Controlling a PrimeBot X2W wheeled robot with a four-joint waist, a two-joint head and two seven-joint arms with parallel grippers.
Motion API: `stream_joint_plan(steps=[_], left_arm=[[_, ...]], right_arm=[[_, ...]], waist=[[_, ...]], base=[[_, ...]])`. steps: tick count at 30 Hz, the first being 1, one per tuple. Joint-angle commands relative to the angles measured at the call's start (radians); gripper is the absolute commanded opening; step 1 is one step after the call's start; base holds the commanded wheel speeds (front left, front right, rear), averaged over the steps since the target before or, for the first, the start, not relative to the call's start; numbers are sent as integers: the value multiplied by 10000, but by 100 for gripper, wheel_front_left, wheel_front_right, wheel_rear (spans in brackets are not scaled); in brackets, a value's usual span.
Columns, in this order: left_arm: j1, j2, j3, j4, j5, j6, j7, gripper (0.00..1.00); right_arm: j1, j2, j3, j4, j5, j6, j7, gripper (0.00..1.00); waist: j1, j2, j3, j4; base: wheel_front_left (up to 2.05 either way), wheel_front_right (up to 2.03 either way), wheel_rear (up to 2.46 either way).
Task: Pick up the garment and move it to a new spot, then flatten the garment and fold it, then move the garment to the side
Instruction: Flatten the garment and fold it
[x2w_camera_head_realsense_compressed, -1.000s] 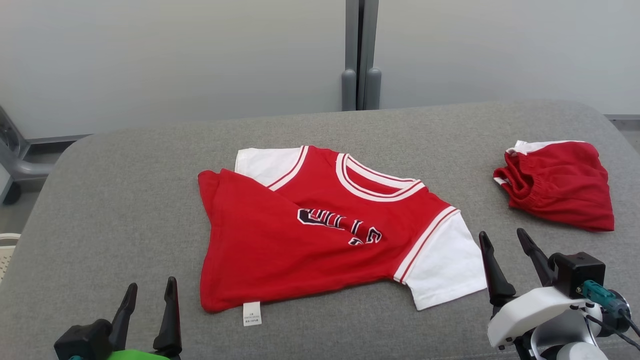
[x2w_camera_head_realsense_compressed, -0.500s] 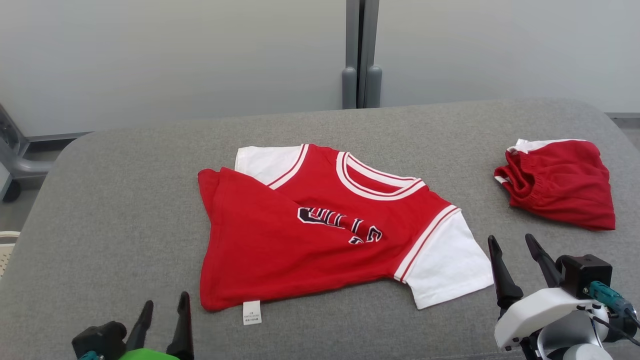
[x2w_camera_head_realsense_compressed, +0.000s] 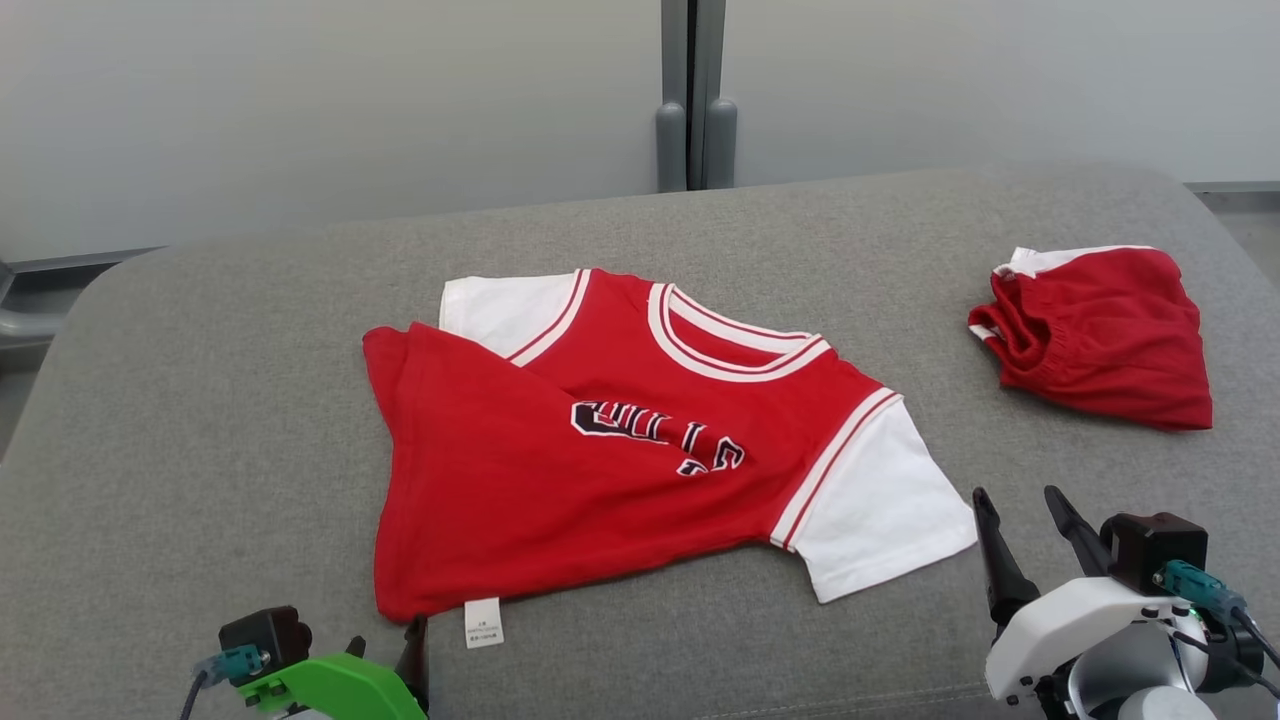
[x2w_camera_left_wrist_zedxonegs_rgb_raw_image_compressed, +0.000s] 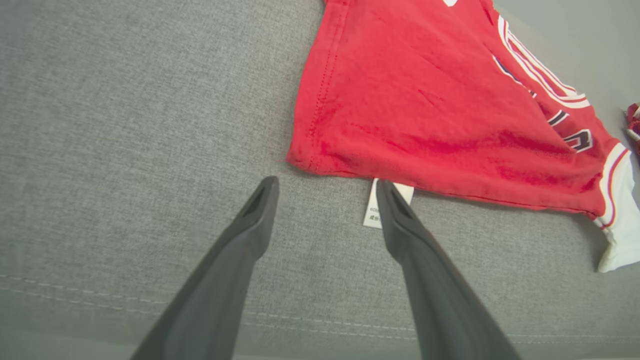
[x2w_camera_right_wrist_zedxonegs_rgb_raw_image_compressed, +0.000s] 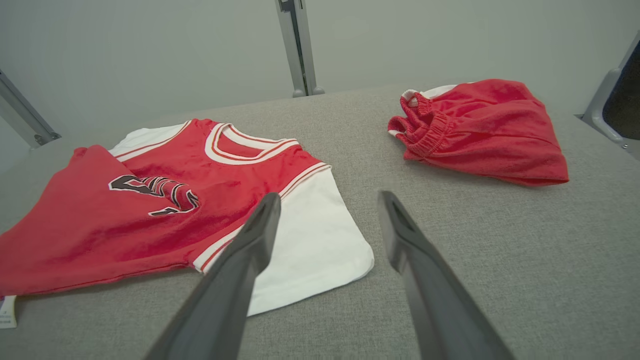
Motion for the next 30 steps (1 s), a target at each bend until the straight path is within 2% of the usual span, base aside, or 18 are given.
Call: stream_joint_plan(steps=[1,18,19,23,24,25,26,28,30], left_arm=[[-225,-42,47,153,-47,-42,24,100],[-1240,-410,443,2200,-506,-647,-291,100],[-1293,-421,448,2276,-518,-677,-314,97],[-1493,-501,476,2545,-560,-762,-374,71],[-1540,-523,468,2597,-564,-775,-378,51],[-1594,-542,450,2642,-560,-809,-358,44],[-1633,-564,418,2685,-558,-847,-322,32],[-1709,-596,368,2783,-536,-897,-299,0],[-1787,-575,309,2851,-461,-945,-319,0]], right_arm=[[-120,-21,-2,29,-48,-11,-42,100],[-440,-21,120,55,-143,-11,-171,100],[-445,-19,131,72,-131,-11,-177,100],[-496,-19,135,107,-99,-11,-209,100],[-510,-21,129,121,-94,-11,-209,100],[-526,-21,121,134,-85,-11,-208,100],[-534,-19,115,157,-79,-11,-215,100],[-540,-21,91,214,-51,-11,-225,100],[-563,-21,45,281,32,-11,-222,100]], waist=[[0,0,121,-117],[0,0,845,-633],[0,0,865,-647],[0,0,927,-681],[0,0,943,-686],[0,0,955,-689],[0,0,963,-690],[0,0,978,-690],[0,0,993,-686]], base=[[0,0,0],[0,0,0],[0,0,0],[0,0,0],[0,0,0],[0,0,0],[0,0,0],[0,0,0],[0,0,0]])
